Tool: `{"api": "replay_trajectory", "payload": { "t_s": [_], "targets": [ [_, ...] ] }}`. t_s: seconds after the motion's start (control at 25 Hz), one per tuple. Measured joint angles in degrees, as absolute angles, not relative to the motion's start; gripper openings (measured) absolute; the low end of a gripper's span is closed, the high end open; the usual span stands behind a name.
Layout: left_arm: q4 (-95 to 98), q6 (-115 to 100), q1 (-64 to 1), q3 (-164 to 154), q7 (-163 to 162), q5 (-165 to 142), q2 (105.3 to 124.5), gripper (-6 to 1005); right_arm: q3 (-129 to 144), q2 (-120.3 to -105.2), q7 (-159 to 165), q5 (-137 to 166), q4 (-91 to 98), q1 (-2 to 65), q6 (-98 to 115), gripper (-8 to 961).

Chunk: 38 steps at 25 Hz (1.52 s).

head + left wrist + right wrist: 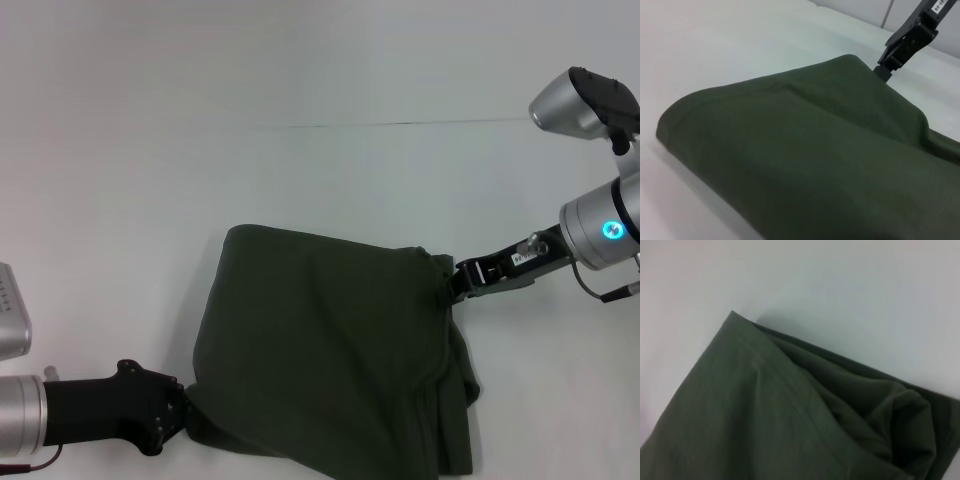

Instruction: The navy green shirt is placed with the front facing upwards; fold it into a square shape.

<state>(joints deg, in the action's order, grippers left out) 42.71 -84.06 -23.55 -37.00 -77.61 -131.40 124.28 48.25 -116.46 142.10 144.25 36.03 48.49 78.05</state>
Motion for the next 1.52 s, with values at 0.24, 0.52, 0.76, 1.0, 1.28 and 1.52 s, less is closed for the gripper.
{"api": "replay_trajectory", "payload": {
  "t_s": [0.24, 0.52, 0.76, 1.0, 1.28, 1.52],
  "targets": [
    [42.7, -84.1, -23.5, -37.0, -77.6, -131.4, 124.28, 25, 48.3, -116.46, 142.3, 144.1, 36.2, 48.4, 77.7, 7],
    [42.8, -84.2, -23.4, -37.0, -77.6, -131.4, 124.28, 25, 47.6, -116.04, 142.6, 144.2, 36.3, 48.3, 77.7, 20],
    [42.8, -84.4, -23.4, -37.0, -77.6, -131.4, 124.28, 26, 46.8, -114.75, 142.6, 144.0, 36.8, 48.1, 79.6, 85],
    [42.8, -84.6, -23.4, -37.0, -77.6, -131.5, 124.28, 27, 46.9, -114.98, 142.7, 144.0, 36.4, 48.0, 79.7, 202],
    [42.8, -84.7, -23.4, -37.0, -77.6, -131.5, 124.28, 27, 46.7, -115.63, 143.2, 143.9, 35.3, 47.7, 77.3, 442],
    [42.8, -84.7, -23.4, -37.0, -77.5, -131.6, 124.28, 28, 46.7, -116.3, 143.2, 143.8, 33.8, 48.3, 75.8, 702]
  ]
}}
